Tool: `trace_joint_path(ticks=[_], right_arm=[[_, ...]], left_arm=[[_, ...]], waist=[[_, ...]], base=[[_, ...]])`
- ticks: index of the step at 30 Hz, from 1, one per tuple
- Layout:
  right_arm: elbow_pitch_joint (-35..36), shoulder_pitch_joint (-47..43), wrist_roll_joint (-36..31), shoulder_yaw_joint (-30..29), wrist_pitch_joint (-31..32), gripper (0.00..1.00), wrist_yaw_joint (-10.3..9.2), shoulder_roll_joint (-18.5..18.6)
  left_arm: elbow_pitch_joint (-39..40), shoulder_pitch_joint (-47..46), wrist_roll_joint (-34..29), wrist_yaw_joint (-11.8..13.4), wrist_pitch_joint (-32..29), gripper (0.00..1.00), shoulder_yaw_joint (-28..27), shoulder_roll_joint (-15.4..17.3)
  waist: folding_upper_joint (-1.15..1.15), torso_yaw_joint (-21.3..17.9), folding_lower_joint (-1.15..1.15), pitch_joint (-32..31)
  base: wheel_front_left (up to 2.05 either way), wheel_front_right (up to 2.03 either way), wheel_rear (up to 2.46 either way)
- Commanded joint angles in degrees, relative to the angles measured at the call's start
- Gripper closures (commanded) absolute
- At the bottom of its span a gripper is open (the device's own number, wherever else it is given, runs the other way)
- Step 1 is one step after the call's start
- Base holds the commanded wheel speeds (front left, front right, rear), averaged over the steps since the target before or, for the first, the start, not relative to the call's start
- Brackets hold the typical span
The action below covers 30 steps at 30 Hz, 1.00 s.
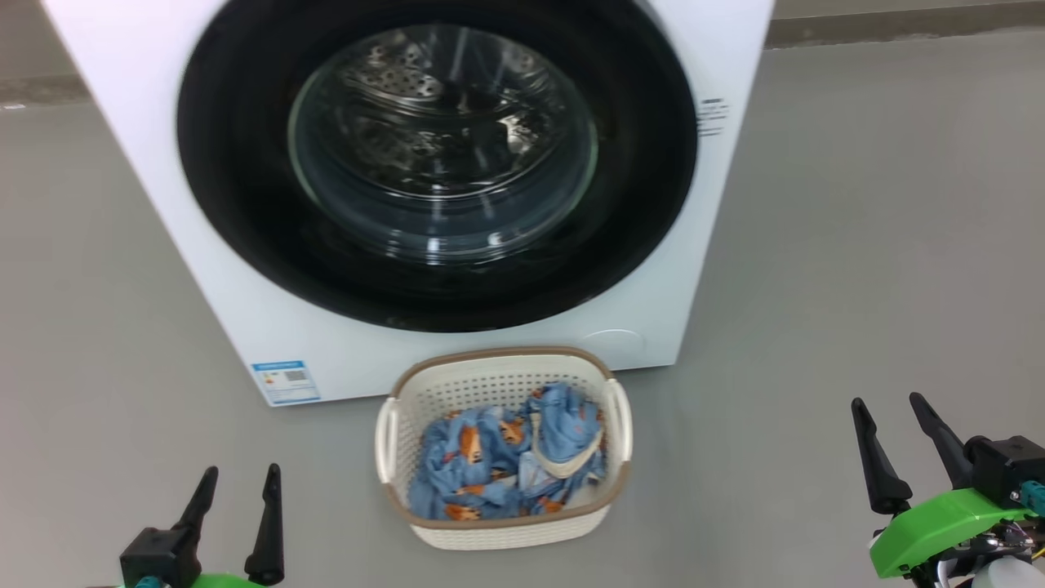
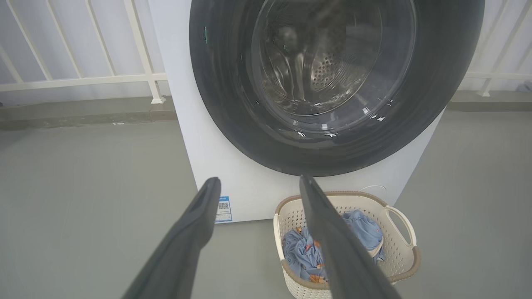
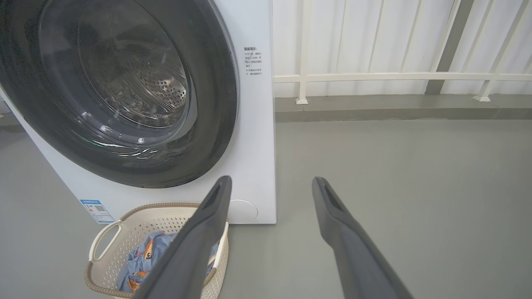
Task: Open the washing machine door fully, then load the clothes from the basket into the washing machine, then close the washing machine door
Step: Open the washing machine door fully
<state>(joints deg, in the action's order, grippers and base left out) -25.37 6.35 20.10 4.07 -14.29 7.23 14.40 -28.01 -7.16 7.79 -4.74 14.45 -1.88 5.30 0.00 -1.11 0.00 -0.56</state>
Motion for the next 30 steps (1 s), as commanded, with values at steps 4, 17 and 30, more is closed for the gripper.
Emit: trace_joint_path(ticks=[4, 17, 30], right_arm=[[1.3, 0.8, -0.9, 0.7, -0.7, 0.00, 0.25, 1.0], [1.3, 1.1, -0.6, 1.3, -0.7, 0.00, 0.25, 1.1], [1.1, 1.4, 0.0, 1.8, -0.7, 0.00, 0.25, 1.4]], left_arm=[[1.1, -2.6, -0.4, 0.2, 0.5, 0.00, -1.6, 0.9], [0.8, -3.1, 0.1, -0.1, 0.5, 0.00, -1.7, 0.6], [0.3, -2.9, 0.5, -0.6, 0.5, 0.00, -1.7, 0.0]], waist=[[0.00, -0.1, 0.00, 0.1], [0.00, -0.5, 0.00, -0.1], [0.00, 0.0, 0.00, -0.2]], base=[[1.23, 1.23, -2.46], [1.23, 1.23, -2.46], [0.72, 0.70, -1.42]])
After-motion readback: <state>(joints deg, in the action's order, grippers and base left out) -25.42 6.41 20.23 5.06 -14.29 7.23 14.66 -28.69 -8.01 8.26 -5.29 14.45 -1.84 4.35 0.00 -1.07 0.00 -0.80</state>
